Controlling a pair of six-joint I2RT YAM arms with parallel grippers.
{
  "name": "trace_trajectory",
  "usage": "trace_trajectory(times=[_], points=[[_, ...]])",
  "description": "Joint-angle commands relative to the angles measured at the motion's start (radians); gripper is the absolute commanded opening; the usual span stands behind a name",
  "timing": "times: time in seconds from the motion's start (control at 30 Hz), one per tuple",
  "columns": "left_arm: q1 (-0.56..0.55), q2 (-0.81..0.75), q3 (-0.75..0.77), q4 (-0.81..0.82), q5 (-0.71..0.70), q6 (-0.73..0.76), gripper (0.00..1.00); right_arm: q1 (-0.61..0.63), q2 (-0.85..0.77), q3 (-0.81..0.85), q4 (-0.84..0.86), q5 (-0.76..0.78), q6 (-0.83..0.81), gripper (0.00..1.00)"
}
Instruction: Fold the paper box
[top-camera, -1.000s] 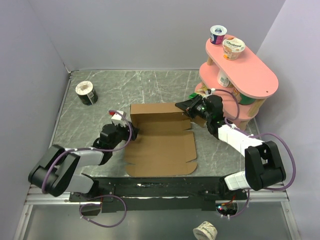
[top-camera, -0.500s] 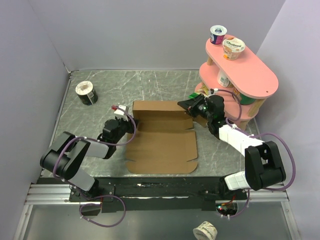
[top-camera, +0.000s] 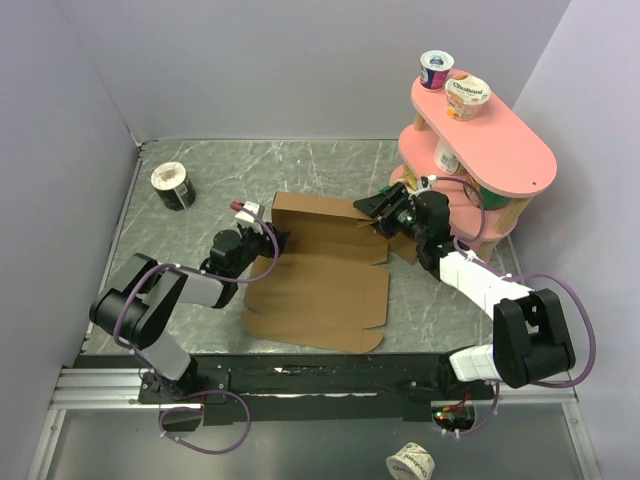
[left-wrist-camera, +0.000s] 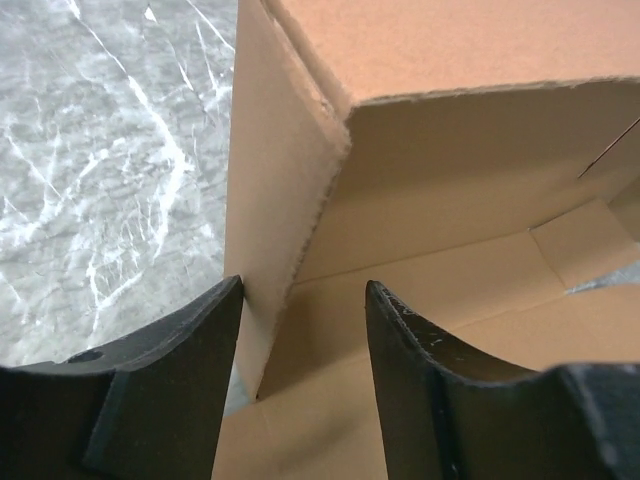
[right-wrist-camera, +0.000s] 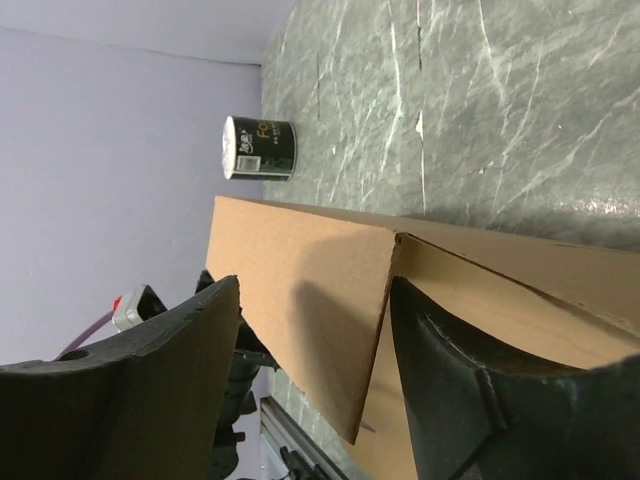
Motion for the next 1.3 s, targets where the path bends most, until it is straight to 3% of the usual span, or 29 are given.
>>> trace_trajectory(times=[0.0, 0.17, 0.23, 0.43, 0.67, 0.73, 0.8, 0.87, 1.1, 1.27], points=[[-0.004, 0.031, 0.051, 0.053, 0.054, -0.004, 0.58, -0.003, -0.003, -0.005, 0.030, -0.012, -0.012, 0.67], [-0.004, 0.069, 0.097, 0.023, -0.046, -0.003, 0.58, -0.003, -0.011, 0.000, 0.017, -0.003, -0.033, 0.66], [-0.003, 0.078, 0.109, 0.019, -0.093, -0.012, 0.68, -0.003, -0.014, 0.000, 0.006, 0.005, -0.042, 0.66], [0.005, 0.100, 0.135, -0.023, -0.144, -0.050, 0.72, -0.005, -0.011, 0.000, 0.009, 0.005, -0.045, 0.66], [0.011, 0.136, 0.126, 0.091, -0.020, -0.058, 0.54, -0.006, -0.008, 0.017, -0.009, 0.002, -0.079, 0.68], [0.014, 0.147, 0.138, 0.094, 0.014, -0.061, 0.44, -0.006, -0.014, 0.017, -0.019, 0.012, -0.093, 0.70], [0.014, 0.169, 0.151, 0.100, 0.038, -0.060, 0.42, -0.006, -0.023, 0.017, -0.028, 0.017, -0.108, 0.77], [0.014, 0.178, 0.146, 0.121, 0.032, -0.064, 0.40, -0.006, -0.029, 0.018, -0.039, 0.022, -0.119, 0.82], [0.014, 0.144, 0.149, 0.060, -0.020, -0.047, 0.18, -0.006, -0.105, 0.014, -0.132, 0.057, -0.217, 0.97], [0.014, 0.120, 0.148, 0.023, -0.069, -0.037, 0.15, -0.005, -0.238, 0.009, -0.268, 0.103, -0.369, 1.00]])
